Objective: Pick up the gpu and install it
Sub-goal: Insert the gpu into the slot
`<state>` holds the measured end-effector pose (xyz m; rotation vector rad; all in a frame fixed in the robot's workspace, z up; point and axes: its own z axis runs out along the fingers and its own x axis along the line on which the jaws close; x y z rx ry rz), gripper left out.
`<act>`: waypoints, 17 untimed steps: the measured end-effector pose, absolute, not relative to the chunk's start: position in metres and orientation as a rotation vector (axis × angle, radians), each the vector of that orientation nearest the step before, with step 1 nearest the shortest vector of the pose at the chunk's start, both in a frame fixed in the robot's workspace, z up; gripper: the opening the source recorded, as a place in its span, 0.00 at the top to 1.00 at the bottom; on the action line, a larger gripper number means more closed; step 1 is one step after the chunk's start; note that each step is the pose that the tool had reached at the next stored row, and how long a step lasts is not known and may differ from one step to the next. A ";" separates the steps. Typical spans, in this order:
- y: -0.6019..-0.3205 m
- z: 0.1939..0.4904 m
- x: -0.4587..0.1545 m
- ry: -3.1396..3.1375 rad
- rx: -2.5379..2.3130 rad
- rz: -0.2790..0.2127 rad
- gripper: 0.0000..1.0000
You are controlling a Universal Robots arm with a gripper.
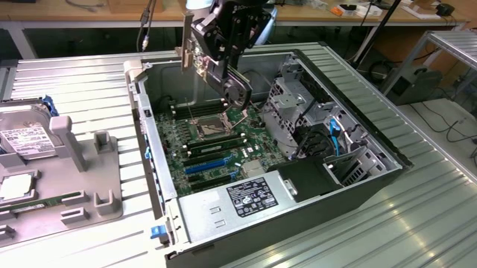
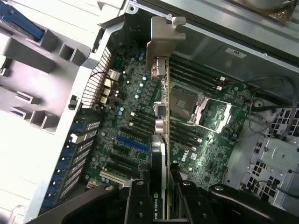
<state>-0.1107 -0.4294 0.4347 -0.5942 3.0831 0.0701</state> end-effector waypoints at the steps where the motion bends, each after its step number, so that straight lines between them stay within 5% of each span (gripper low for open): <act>1: -0.429 0.435 -0.111 3.082 -0.603 0.070 0.73; 17: -0.429 0.435 -0.111 3.039 -0.800 0.070 0.73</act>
